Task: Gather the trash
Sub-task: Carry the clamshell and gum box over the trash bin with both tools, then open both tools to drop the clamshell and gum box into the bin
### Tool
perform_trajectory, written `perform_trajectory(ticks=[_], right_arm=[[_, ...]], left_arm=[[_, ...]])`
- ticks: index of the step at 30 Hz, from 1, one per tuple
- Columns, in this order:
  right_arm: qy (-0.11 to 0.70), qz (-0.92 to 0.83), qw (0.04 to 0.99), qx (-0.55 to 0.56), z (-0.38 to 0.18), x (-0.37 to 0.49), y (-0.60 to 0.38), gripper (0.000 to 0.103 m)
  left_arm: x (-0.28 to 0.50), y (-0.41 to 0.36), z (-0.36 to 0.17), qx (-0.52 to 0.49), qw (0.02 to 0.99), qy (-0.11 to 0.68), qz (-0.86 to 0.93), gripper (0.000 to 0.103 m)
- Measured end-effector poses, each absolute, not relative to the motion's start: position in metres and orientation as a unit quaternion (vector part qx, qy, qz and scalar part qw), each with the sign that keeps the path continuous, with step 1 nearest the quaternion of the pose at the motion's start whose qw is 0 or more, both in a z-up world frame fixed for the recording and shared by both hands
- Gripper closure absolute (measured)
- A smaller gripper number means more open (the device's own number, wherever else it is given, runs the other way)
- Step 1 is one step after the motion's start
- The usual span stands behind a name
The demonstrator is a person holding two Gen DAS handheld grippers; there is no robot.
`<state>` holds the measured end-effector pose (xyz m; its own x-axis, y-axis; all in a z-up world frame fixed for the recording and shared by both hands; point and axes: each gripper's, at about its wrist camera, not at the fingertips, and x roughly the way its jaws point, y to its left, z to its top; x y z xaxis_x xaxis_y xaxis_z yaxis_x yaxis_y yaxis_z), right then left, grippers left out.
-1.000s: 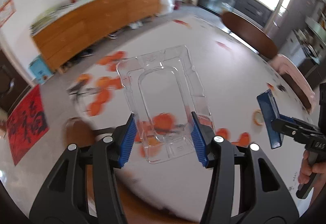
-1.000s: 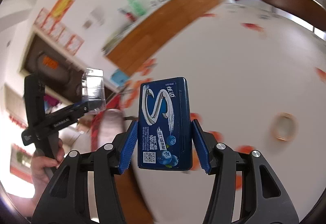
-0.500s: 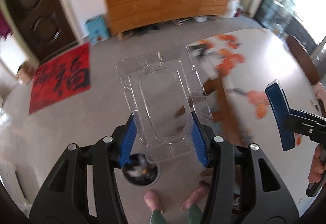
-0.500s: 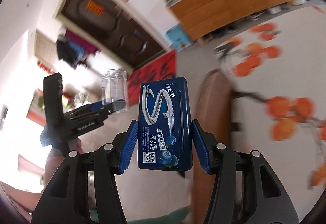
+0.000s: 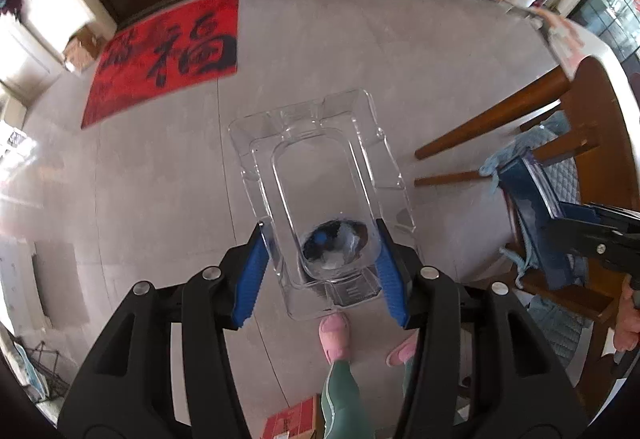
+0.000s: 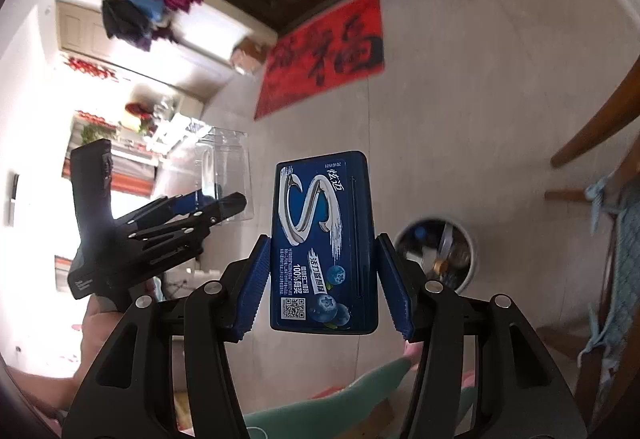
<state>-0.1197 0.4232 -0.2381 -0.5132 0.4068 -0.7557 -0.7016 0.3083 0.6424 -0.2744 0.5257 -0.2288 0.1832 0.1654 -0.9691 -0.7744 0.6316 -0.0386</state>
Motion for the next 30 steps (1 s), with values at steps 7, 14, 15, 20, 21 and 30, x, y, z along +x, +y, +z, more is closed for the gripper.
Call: perform_trajectory(ticks=[7, 14, 15, 20, 21, 30], right_arm=[[0.710, 0.522, 0.451, -0.142, -0.334, -0.143, 0.433, 0.049], [0.771, 0.453, 0.432, -0.123, -0.448, -0.153, 0.424, 0.049], [0.777, 0.444, 0.429, -0.120, -0.465, -0.155, 0.423, 0.049], [0.804, 0.405, 0.423, -0.107, -0.537, -0.161, 0.419, 0.049], [0.807, 0.397, 0.423, -0.105, -0.549, -0.161, 0.417, 0.049], [0.834, 0.343, 0.423, -0.083, -0.637, -0.173, 0.416, 0.049]], left_arm=[[-0.302, 0.527, -0.327, -0.330, 0.684, 0.588, 0.278, 0.055], [-0.302, 0.530, -0.424, -0.370, 0.648, 0.620, 0.243, 0.055], [-0.303, 0.531, -0.439, -0.383, 0.642, 0.622, 0.233, 0.055], [-0.289, 0.533, -0.508, -0.375, 0.625, 0.652, 0.207, 0.055], [-0.289, 0.531, -0.516, -0.376, 0.623, 0.655, 0.204, 0.055], [-0.271, 0.530, -0.598, -0.394, 0.593, 0.682, 0.168, 0.054]])
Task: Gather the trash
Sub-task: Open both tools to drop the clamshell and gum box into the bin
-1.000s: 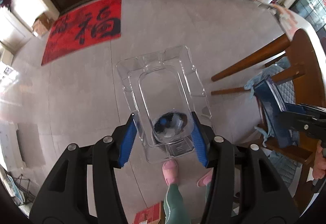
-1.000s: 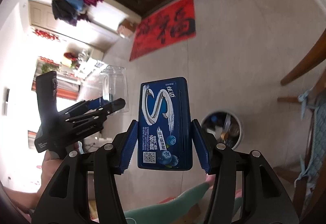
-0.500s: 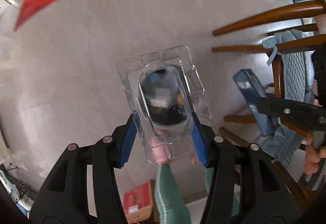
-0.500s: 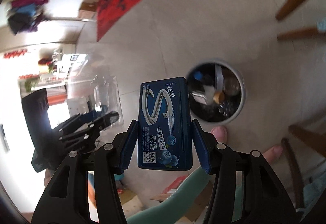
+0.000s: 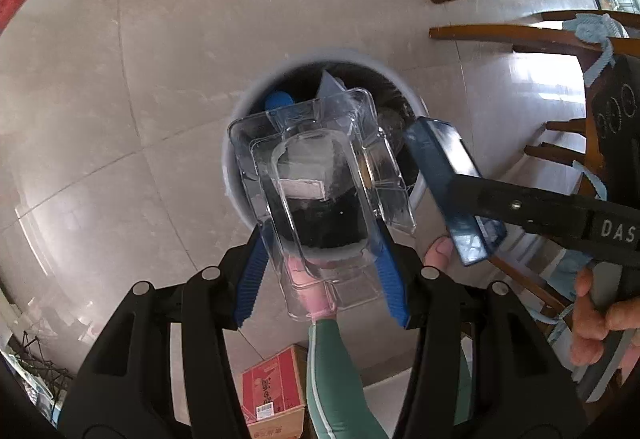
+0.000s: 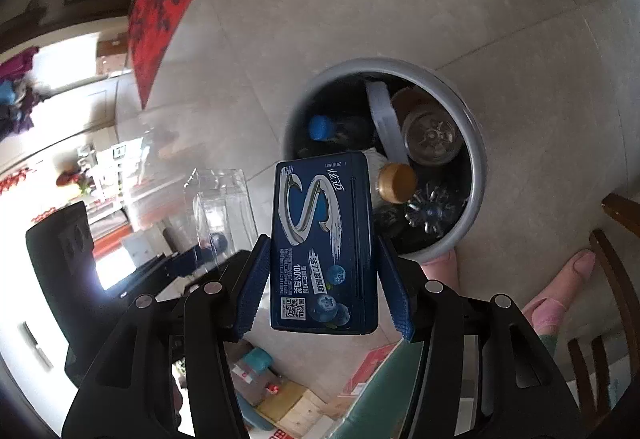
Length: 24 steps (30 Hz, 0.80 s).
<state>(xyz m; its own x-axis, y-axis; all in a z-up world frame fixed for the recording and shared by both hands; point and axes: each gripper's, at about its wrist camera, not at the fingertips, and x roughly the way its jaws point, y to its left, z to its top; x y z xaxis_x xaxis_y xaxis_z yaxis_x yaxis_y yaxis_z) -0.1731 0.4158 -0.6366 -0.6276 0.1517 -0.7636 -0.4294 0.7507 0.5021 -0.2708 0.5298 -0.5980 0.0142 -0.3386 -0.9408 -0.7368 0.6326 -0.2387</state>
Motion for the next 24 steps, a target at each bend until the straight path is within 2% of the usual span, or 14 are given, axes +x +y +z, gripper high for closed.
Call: perform_trajectory(ticks=[8, 10, 11, 12, 24], right_arm=[[0.846, 0.309, 0.429, -0.072, -0.674, -0.171, 0.413, 0.048], [0.851, 0.291, 0.432, -0.072, -0.680, -0.170, 0.410, 0.044], [0.853, 0.282, 0.433, -0.066, -0.681, -0.168, 0.408, 0.039], [0.855, 0.278, 0.434, -0.063, -0.681, -0.168, 0.406, 0.038], [0.848, 0.288, 0.444, -0.042, -0.654, -0.149, 0.388, 0.035]], left_arm=[[-0.262, 0.520, -0.641, -0.429, 0.564, 0.690, 0.147, 0.053], [-0.260, 0.523, -0.643, -0.424, 0.564, 0.692, 0.152, 0.043], [-0.261, 0.523, -0.645, -0.420, 0.560, 0.696, 0.160, 0.032], [-0.262, 0.523, -0.647, -0.421, 0.557, 0.697, 0.164, 0.026], [-0.287, 0.523, -0.631, -0.429, 0.559, 0.687, 0.179, 0.023]])
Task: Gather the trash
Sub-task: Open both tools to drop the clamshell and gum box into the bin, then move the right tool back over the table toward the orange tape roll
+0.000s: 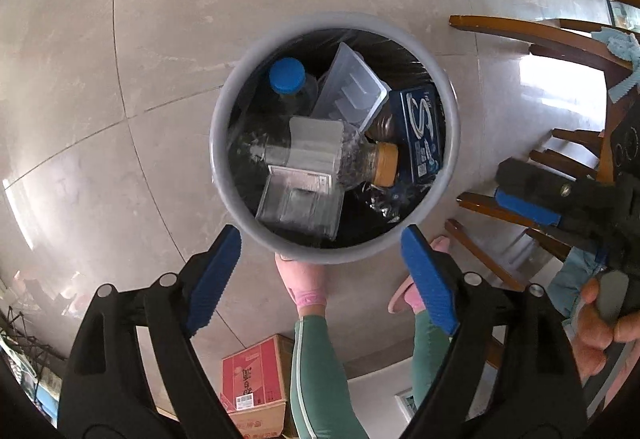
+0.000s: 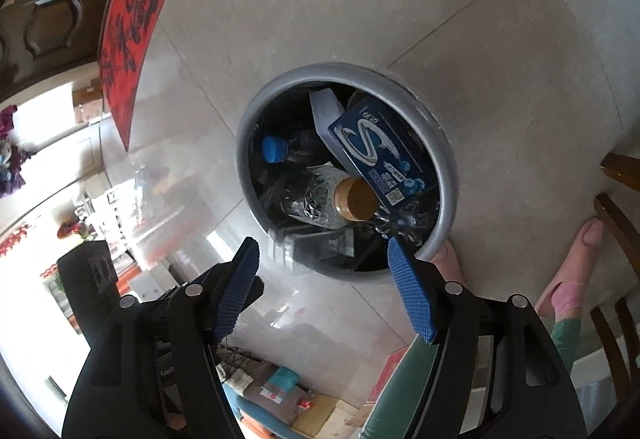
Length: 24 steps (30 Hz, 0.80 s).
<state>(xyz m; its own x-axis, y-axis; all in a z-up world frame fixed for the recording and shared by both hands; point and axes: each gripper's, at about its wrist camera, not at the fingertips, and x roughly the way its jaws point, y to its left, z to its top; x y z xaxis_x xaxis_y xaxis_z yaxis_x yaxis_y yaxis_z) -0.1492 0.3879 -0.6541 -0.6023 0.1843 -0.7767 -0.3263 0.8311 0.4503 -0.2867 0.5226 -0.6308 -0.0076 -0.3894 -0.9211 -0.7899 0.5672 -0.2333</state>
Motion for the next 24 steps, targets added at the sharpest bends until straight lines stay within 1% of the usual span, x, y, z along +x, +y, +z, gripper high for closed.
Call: perform_trajectory(ticks=[5, 10, 14, 18, 20, 21, 24], right_arm=[[0.839, 0.311, 0.445, -0.040, -0.623, -0.146, 0.386, 0.033], [0.814, 0.358, 0.457, -0.025, -0.563, -0.148, 0.391, 0.033], [0.787, 0.399, 0.471, -0.001, -0.491, -0.152, 0.397, 0.033], [0.753, 0.444, 0.486, 0.021, -0.408, -0.157, 0.400, 0.032], [0.732, 0.470, 0.493, 0.034, -0.358, -0.156, 0.400, 0.032], [0.721, 0.481, 0.497, 0.036, -0.338, -0.155, 0.399, 0.032], [0.682, 0.512, 0.521, 0.040, -0.268, -0.145, 0.391, 0.032]], left_arm=[[-0.291, 0.519, -0.608, -0.436, 0.570, 0.672, 0.185, 0.023], [-0.302, 0.524, -0.547, -0.418, 0.599, 0.648, 0.217, 0.023], [-0.311, 0.531, -0.487, -0.417, 0.618, 0.622, 0.237, 0.023], [-0.313, 0.535, -0.418, -0.387, 0.645, 0.606, 0.260, 0.023], [-0.310, 0.538, -0.372, -0.360, 0.663, 0.599, 0.270, 0.023], [-0.309, 0.539, -0.359, -0.356, 0.670, 0.593, 0.270, 0.023], [-0.301, 0.539, -0.287, -0.328, 0.703, 0.569, 0.271, 0.023]])
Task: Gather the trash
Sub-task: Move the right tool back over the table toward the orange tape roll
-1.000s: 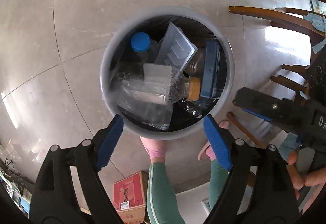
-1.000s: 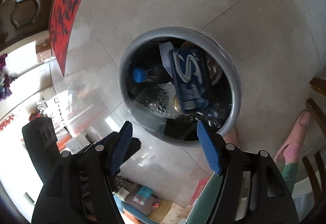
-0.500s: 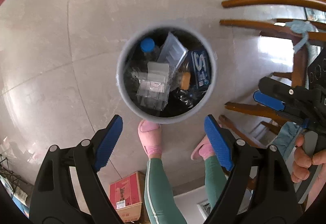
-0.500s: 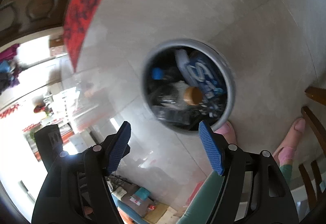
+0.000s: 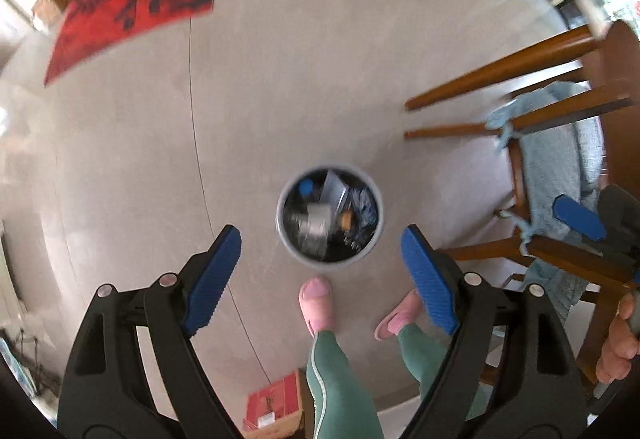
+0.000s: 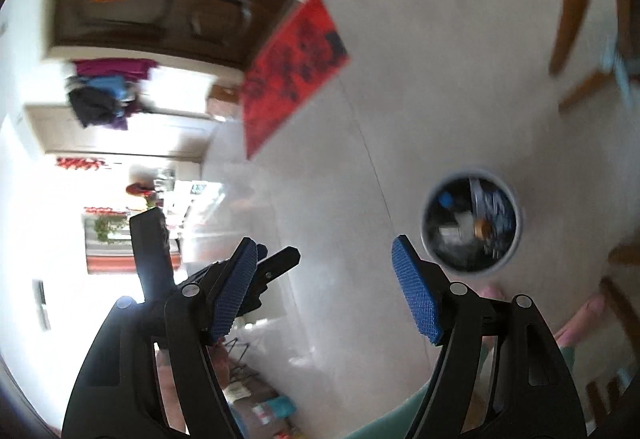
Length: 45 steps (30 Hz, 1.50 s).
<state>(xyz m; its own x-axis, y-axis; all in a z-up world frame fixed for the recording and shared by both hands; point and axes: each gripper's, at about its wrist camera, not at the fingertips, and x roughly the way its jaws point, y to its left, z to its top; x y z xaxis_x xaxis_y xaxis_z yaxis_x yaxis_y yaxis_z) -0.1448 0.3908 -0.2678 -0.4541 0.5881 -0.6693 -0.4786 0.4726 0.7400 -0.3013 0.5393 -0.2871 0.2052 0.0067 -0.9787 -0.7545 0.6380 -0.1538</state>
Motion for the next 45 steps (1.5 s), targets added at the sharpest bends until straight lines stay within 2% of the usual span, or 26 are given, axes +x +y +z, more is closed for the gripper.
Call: perform_trajectory(ticks=[3, 6, 7, 12, 13, 14, 17, 21, 26, 33, 39, 40, 41, 45], right_arm=[[0.638, 0.536, 0.550, 0.048, -0.200, -0.129, 0.371, 0.028], [0.599, 0.545, 0.583, 0.062, -0.147, -0.106, 0.341, 0.027], [0.584, 0.547, 0.596, 0.070, -0.128, -0.094, 0.325, 0.024], [0.537, 0.512, 0.664, 0.093, -0.071, -0.042, 0.250, 0.019], [0.530, 0.500, 0.678, 0.098, -0.064, -0.032, 0.233, 0.017], [0.525, 0.482, 0.693, 0.105, -0.056, -0.018, 0.211, 0.016], [0.513, 0.432, 0.733, 0.108, -0.046, 0.018, 0.154, 0.016], [0.515, 0.358, 0.770, 0.117, -0.049, 0.069, 0.084, 0.016], [0.533, 0.275, 0.787, 0.143, -0.078, 0.121, -0.009, 0.016], [0.558, 0.185, 0.794, 0.156, -0.121, 0.192, -0.103, 0.016], [0.600, 0.100, 0.774, 0.179, -0.166, 0.258, -0.165, 0.018], [0.604, 0.096, 0.771, 0.180, -0.172, 0.267, -0.169, 0.021], [0.612, 0.092, 0.764, 0.183, -0.182, 0.280, -0.173, 0.030], [0.630, 0.077, 0.757, 0.157, -0.200, 0.303, -0.171, 0.042]], left_arm=[[-0.289, 0.533, -0.227, -0.301, 0.732, 0.547, 0.272, 0.017], [-0.273, 0.519, -0.178, -0.282, 0.761, 0.521, 0.265, 0.016], [-0.264, 0.512, -0.158, -0.273, 0.773, 0.509, 0.261, 0.016], [-0.208, 0.462, -0.088, -0.247, 0.825, 0.465, 0.205, 0.014], [-0.196, 0.453, -0.081, -0.243, 0.831, 0.461, 0.193, 0.012], [-0.182, 0.442, -0.072, -0.237, 0.837, 0.457, 0.182, 0.006], [-0.132, 0.399, -0.052, -0.215, 0.855, 0.451, 0.138, 0.007], [-0.069, 0.342, -0.046, -0.184, 0.865, 0.459, 0.080, 0.007], [0.017, 0.267, -0.061, -0.149, 0.862, 0.484, 0.026, 0.007], [0.106, 0.203, -0.096, -0.191, 0.826, 0.530, -0.019, 0.007], [0.160, 0.166, -0.120, -0.189, 0.808, 0.557, -0.018, 0.007], [0.169, 0.161, -0.126, -0.190, 0.805, 0.562, -0.017, 0.007], [0.174, 0.157, -0.130, -0.191, 0.803, 0.565, -0.014, 0.007], [0.192, 0.149, -0.147, -0.192, 0.795, 0.575, -0.003, 0.007]])
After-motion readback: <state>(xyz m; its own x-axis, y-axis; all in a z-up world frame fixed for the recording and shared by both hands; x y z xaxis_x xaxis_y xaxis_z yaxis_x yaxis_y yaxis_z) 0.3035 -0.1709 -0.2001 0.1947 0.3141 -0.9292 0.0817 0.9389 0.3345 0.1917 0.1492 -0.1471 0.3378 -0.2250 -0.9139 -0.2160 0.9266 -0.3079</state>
